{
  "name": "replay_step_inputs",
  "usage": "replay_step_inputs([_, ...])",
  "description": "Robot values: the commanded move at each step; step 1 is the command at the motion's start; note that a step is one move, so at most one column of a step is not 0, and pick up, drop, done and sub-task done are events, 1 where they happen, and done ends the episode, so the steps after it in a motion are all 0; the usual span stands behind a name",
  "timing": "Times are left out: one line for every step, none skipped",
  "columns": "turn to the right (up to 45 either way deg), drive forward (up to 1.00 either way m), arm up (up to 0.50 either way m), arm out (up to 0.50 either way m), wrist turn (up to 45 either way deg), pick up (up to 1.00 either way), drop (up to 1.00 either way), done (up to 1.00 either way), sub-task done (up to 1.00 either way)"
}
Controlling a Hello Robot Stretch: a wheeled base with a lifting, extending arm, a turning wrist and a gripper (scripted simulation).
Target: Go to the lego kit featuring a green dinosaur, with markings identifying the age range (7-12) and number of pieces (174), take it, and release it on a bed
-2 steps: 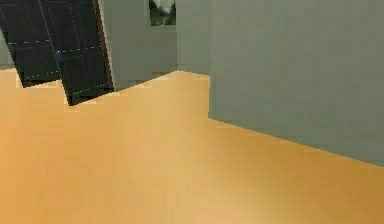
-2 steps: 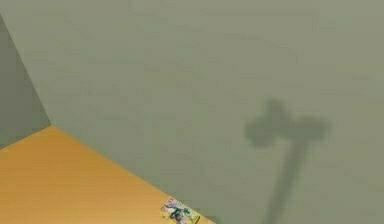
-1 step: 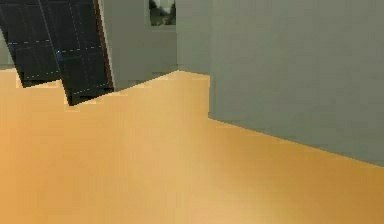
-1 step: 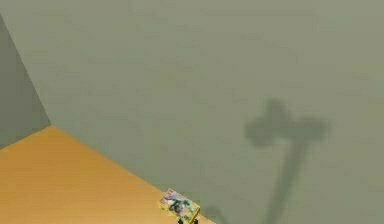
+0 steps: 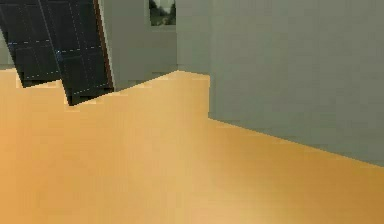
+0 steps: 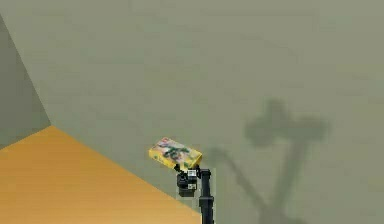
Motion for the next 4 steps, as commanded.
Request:
replay_step_inputs([0.0,0.00,0.46,0.00,0.0,0.00,0.00,0.00,0.00])
replay_step_inputs([0.0,0.00,0.00,0.00,-45.0,0.00,0.00,0.00,0.00])
replay_step_inputs([0.0,0.00,0.00,0.00,-45.0,0.00,0.00,0.00,0.00])
replay_step_inputs([0.0,0.00,0.00,0.00,-42.0,0.00,0.00,0.00,0.00])
